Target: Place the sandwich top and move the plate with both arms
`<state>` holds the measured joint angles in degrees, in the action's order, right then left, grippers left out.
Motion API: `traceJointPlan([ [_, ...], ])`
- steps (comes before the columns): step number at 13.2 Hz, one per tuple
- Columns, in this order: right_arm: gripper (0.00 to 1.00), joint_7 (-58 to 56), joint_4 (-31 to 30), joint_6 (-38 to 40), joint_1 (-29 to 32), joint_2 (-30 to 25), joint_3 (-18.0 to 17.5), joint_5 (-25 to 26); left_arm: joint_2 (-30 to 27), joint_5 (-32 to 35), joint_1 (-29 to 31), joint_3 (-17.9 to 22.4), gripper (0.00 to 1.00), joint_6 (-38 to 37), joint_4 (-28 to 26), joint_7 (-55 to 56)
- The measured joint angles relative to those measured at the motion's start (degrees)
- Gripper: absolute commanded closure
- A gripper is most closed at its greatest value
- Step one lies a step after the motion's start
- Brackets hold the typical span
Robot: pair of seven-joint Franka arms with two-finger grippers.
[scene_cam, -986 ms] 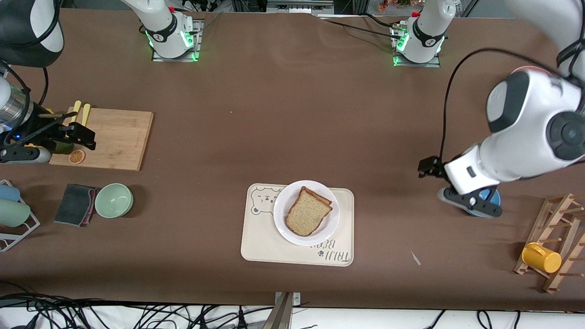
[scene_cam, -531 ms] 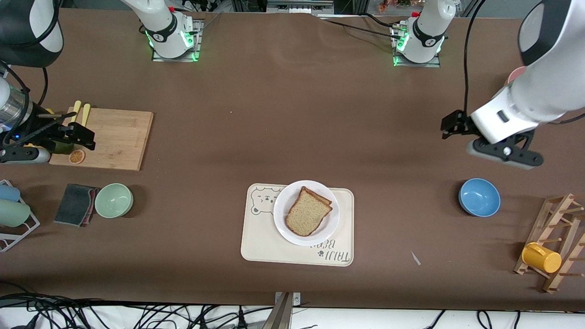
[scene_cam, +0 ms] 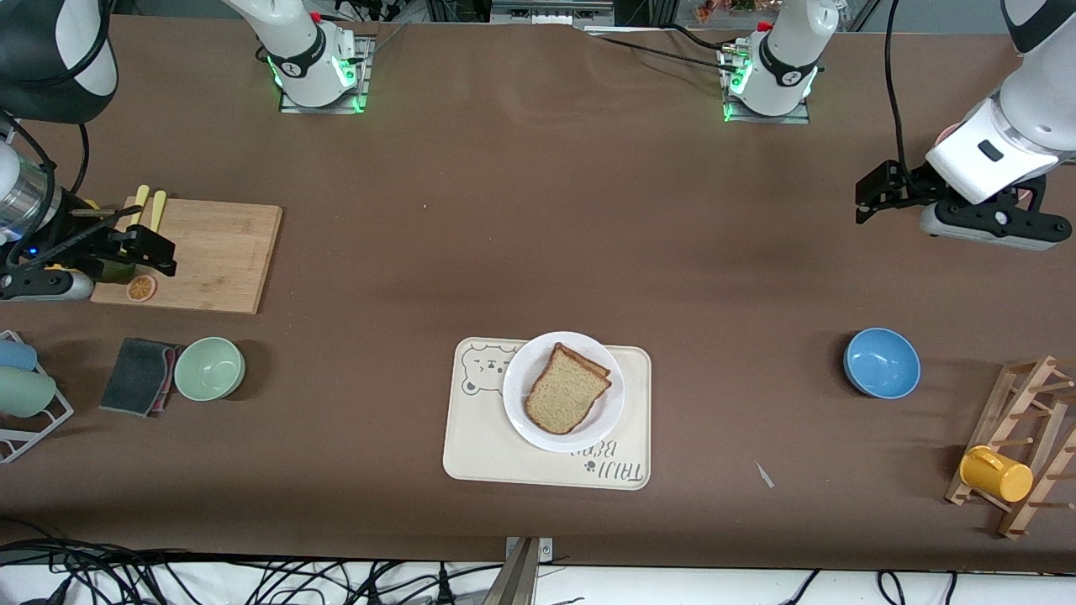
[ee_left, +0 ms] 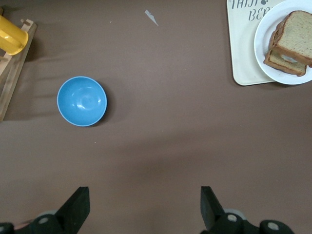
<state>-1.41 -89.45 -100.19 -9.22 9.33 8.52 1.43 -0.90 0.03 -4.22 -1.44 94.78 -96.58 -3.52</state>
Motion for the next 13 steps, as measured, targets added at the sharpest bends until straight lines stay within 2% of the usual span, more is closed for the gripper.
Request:
traceJointPlan([
  [2, 0.00, 0.0, 0.1, 0.0, 0.1, 0.0, 0.1, 0.0, -0.2, 0.0, -0.9, 1.4, 0.00, 0.2, -0.7, 0.0],
  [13, 0.00, 0.0, 0.9, 2.5, 0.1, 0.0, 0.0, 0.0, 0.0, 0.0, -1.1, 1.9, 0.00, 0.2, -0.7, 0.0],
])
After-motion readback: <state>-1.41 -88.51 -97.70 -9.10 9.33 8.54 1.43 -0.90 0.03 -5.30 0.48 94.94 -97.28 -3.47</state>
